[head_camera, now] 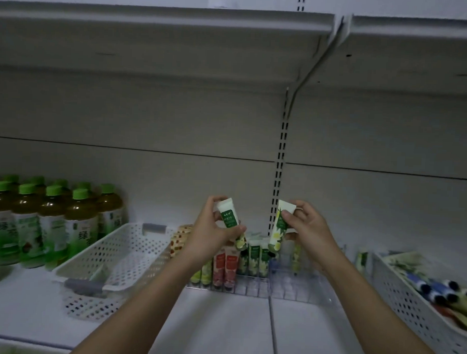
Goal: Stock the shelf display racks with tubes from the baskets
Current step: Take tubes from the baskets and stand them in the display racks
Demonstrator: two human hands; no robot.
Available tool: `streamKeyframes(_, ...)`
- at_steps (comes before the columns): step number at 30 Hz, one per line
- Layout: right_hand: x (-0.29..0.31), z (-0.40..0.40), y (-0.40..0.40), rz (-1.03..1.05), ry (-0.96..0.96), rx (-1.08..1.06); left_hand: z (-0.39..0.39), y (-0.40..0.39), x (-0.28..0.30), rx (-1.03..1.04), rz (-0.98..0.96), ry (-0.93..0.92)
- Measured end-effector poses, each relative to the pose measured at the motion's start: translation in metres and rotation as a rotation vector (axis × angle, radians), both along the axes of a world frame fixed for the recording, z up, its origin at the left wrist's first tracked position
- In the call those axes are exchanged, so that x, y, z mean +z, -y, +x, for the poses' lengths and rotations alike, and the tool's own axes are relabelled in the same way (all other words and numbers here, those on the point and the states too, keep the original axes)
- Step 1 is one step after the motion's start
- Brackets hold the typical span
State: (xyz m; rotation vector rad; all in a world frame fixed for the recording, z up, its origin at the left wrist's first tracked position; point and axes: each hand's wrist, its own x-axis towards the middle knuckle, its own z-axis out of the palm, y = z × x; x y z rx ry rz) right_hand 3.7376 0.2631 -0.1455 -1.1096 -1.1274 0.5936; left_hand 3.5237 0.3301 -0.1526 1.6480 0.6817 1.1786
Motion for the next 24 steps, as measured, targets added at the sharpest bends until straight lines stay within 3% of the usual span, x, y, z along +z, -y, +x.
streamKeyframes(9, -0.012, 0.018, 0.001, -0.109, 0.084, -0.072, 0.028, -0.026, 0.008, 0.042, 0.042, -0.293)
streamKeyframes(15, -0.02, 0.015, -0.006, -0.143, 0.195, -0.101, 0.044, -0.032, 0.0, 0.182, 0.304, -0.547)
streamKeyframes(24, -0.032, 0.018, -0.02, -0.133, 0.215, -0.087, 0.063, -0.039, -0.016, 0.276, 0.453, -0.648)
